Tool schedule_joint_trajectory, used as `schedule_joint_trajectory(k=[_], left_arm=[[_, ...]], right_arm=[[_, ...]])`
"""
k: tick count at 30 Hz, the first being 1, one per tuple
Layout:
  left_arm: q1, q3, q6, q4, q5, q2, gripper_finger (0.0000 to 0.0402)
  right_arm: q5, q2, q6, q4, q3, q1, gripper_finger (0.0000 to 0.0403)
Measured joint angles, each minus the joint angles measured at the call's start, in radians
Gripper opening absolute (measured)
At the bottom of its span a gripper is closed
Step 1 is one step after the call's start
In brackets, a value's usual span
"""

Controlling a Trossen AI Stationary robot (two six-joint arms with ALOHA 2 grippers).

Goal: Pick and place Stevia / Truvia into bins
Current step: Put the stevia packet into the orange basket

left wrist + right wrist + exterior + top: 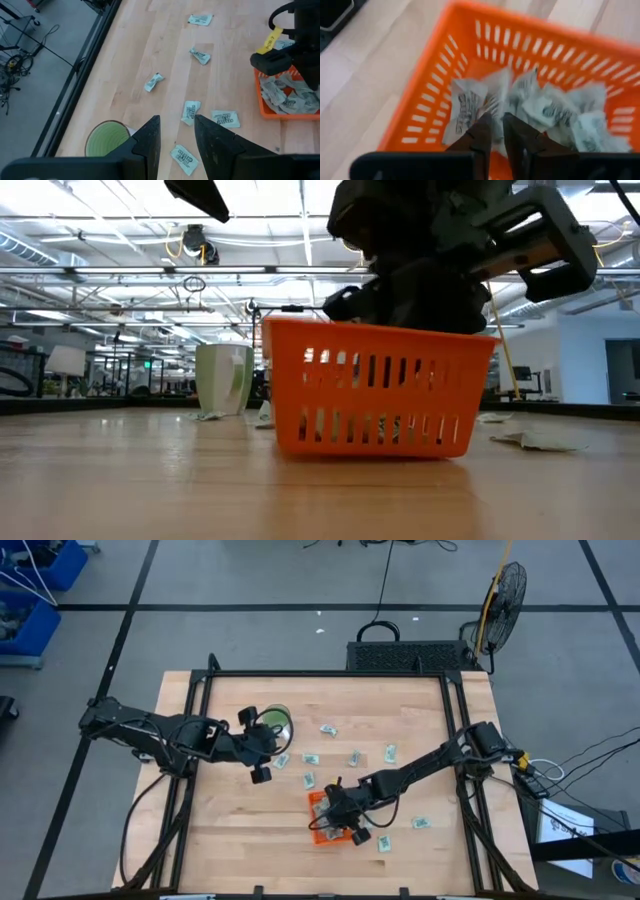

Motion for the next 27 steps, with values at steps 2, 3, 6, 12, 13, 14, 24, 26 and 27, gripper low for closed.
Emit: schedule_joint_trajectory(k=[2, 3, 6, 12, 13, 14, 24, 26, 27], left_arm=[[0.0, 0.0, 0.0, 0.0, 0.0, 0.0, 0.0127], [0.0, 0.0, 0.0, 0.0, 0.001, 0.0, 0.0127], [0.0, 0.0, 0.0, 0.0, 0.001, 0.0, 0.0127], [0.0, 0.0, -0.05, -0.002, 0.006, 0.0, 0.0127], [0.0, 0.0, -0.066, -0.003, 0.012, 0.0, 0.0127], [0.0, -0.002, -0.083, -0.003, 0.02, 0.0, 0.0127], [0.0, -0.151, -0.271, 0.003, 0.046, 0.001, 0.0127], [0.0, -0.204, -0.329, 0.016, 0.046, 0.0, 0.0127], [0.0, -0.234, -0.361, 0.037, 0.046, 0.0, 0.0127]], right_arm=[[0.003, -0.005, -0.02, 0.013, 0.0, 0.005, 0.0053], [0.005, -0.008, -0.035, 0.013, 0.0, 0.007, 0.0059], [0.023, -0.009, -0.056, 0.019, 0.0, 0.009, 0.0079], [0.036, -0.036, -0.114, -0.006, 0.0, -0.008, 0.0108], [0.056, -0.049, -0.127, -0.008, 0.0, -0.011, 0.011], [0.085, -0.062, -0.135, -0.018, 0.0, -0.012, 0.0113], [0.342, -0.236, -0.244, -0.1, 0.0, -0.028, 0.0116], [0.377, -0.271, -0.237, -0.16, -0.001, -0.041, 0.0116], [0.39, -0.287, -0.236, -0.185, -0.002, -0.048, 0.0116]])
